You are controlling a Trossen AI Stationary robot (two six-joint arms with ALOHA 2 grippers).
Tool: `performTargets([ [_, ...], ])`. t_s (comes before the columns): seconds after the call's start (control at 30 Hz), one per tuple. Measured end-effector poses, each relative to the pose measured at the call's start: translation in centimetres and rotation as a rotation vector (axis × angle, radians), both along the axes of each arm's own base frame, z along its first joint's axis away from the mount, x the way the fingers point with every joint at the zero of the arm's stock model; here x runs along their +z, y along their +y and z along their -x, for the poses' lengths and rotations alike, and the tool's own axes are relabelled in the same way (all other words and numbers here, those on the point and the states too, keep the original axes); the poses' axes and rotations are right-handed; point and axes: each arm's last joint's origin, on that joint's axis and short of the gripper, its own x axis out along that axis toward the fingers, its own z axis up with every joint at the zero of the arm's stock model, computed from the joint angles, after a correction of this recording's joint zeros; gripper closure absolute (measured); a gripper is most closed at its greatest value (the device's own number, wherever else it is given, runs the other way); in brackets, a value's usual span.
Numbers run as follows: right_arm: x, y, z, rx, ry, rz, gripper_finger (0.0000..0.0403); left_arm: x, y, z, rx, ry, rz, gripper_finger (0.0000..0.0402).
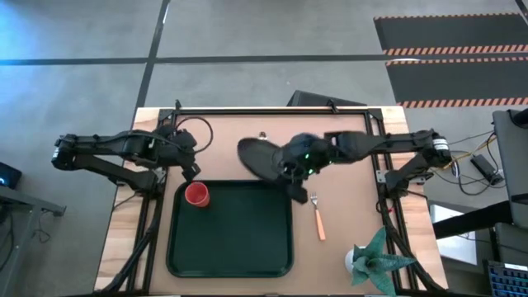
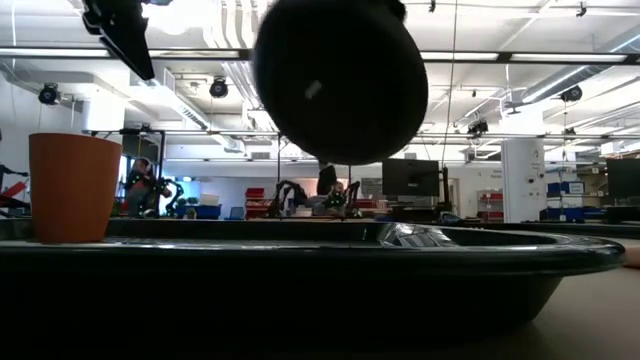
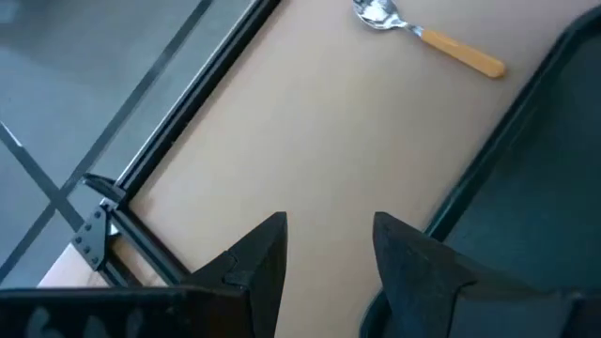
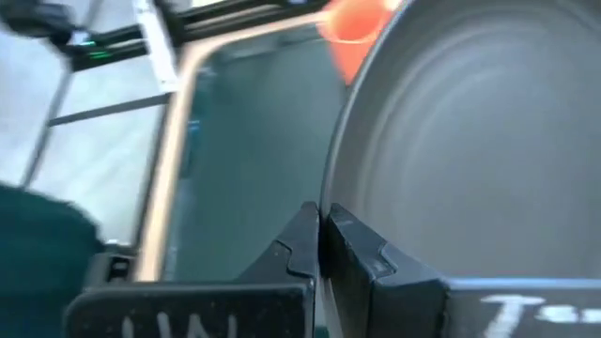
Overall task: Pick and place plate/cup/fork/spoon on tray
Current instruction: Put the black plate on the green table tray
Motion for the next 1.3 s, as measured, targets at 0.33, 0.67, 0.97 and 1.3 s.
performTargets([
  [0.33,-3.5,4.7,-3.2,0.145,0.064,-0.168,0.0395,1.6,0.4,3.6,0.023,-0.151,0.012,0.0259],
  [0.67,-6.4,11.2,-6.8,0.027,-0.111,-0.246,0.0395,2.3,0.4,7.5,-0.027,-0.233,0.048,0.0259],
  [0.97,-13.3,17.2,-9.6,-0.070,0.005,-0.373,0.0394,1.9,0.3,9.6,-0.077,-0.215,0.119,0.0259],
  [1.3,-13.7,19.5,-12.2,-0.021,-0.051,-0.391,0.0394,2.0,0.3,9.8,-0.113,-0.202,0.100,0.0259],
])
